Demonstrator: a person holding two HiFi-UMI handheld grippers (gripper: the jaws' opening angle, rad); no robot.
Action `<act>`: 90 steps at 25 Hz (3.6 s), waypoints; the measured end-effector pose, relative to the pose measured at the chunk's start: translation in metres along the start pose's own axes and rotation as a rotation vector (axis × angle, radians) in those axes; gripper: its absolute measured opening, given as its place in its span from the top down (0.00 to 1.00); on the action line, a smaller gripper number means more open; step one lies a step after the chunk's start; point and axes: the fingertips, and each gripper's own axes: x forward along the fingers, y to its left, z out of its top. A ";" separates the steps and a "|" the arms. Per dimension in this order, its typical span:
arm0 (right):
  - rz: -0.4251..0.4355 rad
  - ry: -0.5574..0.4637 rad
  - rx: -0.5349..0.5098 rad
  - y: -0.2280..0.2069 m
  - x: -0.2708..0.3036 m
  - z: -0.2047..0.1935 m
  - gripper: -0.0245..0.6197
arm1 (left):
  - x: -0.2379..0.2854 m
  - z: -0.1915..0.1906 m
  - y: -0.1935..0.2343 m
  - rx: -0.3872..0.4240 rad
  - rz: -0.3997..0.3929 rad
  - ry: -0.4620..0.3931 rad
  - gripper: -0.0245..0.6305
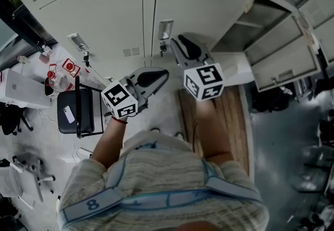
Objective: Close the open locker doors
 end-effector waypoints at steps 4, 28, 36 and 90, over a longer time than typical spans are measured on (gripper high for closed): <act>-0.012 -0.014 0.001 -0.008 -0.022 0.001 0.82 | 0.014 0.000 -0.010 0.011 -0.025 -0.003 0.96; -0.151 0.018 0.067 -0.103 -0.186 -0.033 0.82 | 0.152 -0.018 -0.089 -0.021 -0.170 0.021 0.96; -0.194 0.010 0.070 -0.143 -0.248 -0.042 0.82 | 0.212 -0.029 -0.124 -0.031 -0.241 0.045 0.96; 0.021 0.008 0.105 -0.366 -0.392 -0.065 0.78 | 0.389 -0.035 -0.197 0.019 -0.410 0.114 0.96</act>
